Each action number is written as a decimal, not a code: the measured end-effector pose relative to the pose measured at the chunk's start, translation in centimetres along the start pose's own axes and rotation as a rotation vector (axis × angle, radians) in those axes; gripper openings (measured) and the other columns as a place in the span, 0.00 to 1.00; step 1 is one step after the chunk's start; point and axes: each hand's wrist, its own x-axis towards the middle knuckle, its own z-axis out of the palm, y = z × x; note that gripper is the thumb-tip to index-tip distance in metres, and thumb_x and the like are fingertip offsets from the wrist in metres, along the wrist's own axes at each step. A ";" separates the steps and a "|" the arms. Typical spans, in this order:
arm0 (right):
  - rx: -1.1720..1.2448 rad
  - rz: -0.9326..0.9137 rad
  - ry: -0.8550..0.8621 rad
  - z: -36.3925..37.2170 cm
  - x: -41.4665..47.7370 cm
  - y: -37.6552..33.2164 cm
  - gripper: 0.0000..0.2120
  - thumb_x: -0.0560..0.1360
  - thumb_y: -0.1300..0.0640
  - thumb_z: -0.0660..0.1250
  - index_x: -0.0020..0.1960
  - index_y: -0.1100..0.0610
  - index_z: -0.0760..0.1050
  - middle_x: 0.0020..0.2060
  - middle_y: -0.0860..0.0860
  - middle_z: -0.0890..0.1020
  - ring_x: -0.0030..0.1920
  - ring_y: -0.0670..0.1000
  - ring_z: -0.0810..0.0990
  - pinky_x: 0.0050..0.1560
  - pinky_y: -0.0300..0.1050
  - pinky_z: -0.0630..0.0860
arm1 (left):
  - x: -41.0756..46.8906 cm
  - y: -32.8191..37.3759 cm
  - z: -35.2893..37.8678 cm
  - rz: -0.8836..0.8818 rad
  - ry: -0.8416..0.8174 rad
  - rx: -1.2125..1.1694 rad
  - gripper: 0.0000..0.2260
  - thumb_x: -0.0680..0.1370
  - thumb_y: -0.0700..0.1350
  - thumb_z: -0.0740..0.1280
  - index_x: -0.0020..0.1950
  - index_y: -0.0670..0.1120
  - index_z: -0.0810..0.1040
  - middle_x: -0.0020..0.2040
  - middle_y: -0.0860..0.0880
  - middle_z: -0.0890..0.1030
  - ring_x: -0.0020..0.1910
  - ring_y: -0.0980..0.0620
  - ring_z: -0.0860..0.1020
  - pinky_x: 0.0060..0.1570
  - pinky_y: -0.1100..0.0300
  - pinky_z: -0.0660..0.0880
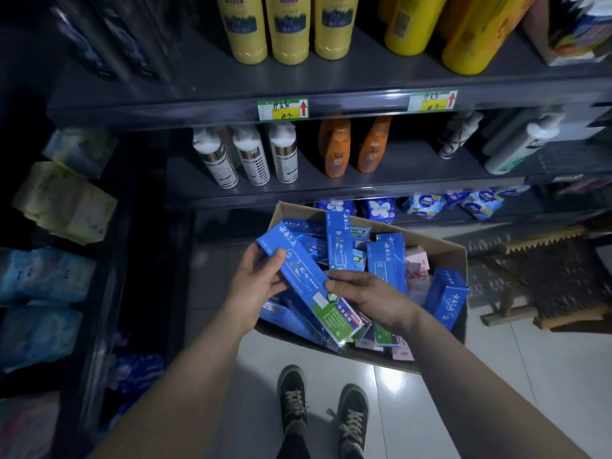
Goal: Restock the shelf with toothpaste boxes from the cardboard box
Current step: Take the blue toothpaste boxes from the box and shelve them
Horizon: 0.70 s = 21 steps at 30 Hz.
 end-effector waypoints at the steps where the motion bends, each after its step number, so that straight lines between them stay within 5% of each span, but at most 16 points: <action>1: 0.039 -0.033 0.052 0.1 0.1 0.1 0.09 0.75 0.51 0.70 0.55 0.49 0.79 0.54 0.48 0.83 0.55 0.47 0.80 0.58 0.39 0.74 | 0.0 -0.1 -0.3 0.012 0.017 -0.005 0.11 0.79 0.43 0.66 0.61 0.50 0.73 0.55 0.46 0.83 0.46 0.50 0.84 0.40 0.60 0.80; 6: -0.124 -0.025 0.537 -1.1 2.5 2.3 0.16 0.77 0.53 0.67 0.62 0.60 0.75 0.55 0.56 0.81 0.49 0.51 0.78 0.44 0.37 0.72 | -0.3 -0.1 -2.6 0.050 0.137 -0.040 0.15 0.79 0.42 0.65 0.66 0.45 0.69 0.55 0.43 0.82 0.44 0.50 0.84 0.42 0.59 0.82; 9: -0.200 0.066 0.483 -1.1 3.3 3.1 0.07 0.79 0.55 0.64 0.56 0.56 0.72 0.49 0.56 0.78 0.40 0.51 0.76 0.33 0.37 0.72 | -0.2 0.1 -4.1 0.078 0.193 -0.044 0.11 0.81 0.44 0.63 0.62 0.46 0.70 0.52 0.45 0.82 0.44 0.52 0.84 0.47 0.56 0.81; 12: -0.238 0.135 0.434 -0.5 4.1 4.0 0.17 0.79 0.56 0.64 0.63 0.65 0.72 0.52 0.61 0.81 0.41 0.55 0.78 0.38 0.45 0.73 | -0.1 0.1 -5.2 0.091 0.263 -0.071 0.13 0.81 0.45 0.62 0.66 0.46 0.70 0.53 0.48 0.83 0.47 0.53 0.84 0.45 0.59 0.81; 15: -0.218 0.146 0.424 0.1 4.4 4.4 0.21 0.77 0.54 0.66 0.67 0.63 0.71 0.57 0.59 0.80 0.40 0.50 0.77 0.35 0.40 0.71 | -0.2 0.1 -5.5 0.111 0.316 -0.106 0.15 0.81 0.45 0.62 0.67 0.46 0.69 0.53 0.48 0.82 0.46 0.54 0.84 0.42 0.60 0.81; 21: 0.024 0.076 0.423 -0.3 3.5 3.2 0.08 0.75 0.61 0.70 0.52 0.64 0.77 0.44 0.58 0.82 0.39 0.57 0.82 0.29 0.41 0.74 | -1.7 0.6 -5.1 0.140 0.397 -0.187 0.10 0.80 0.42 0.64 0.60 0.48 0.67 0.55 0.44 0.80 0.47 0.50 0.83 0.42 0.58 0.82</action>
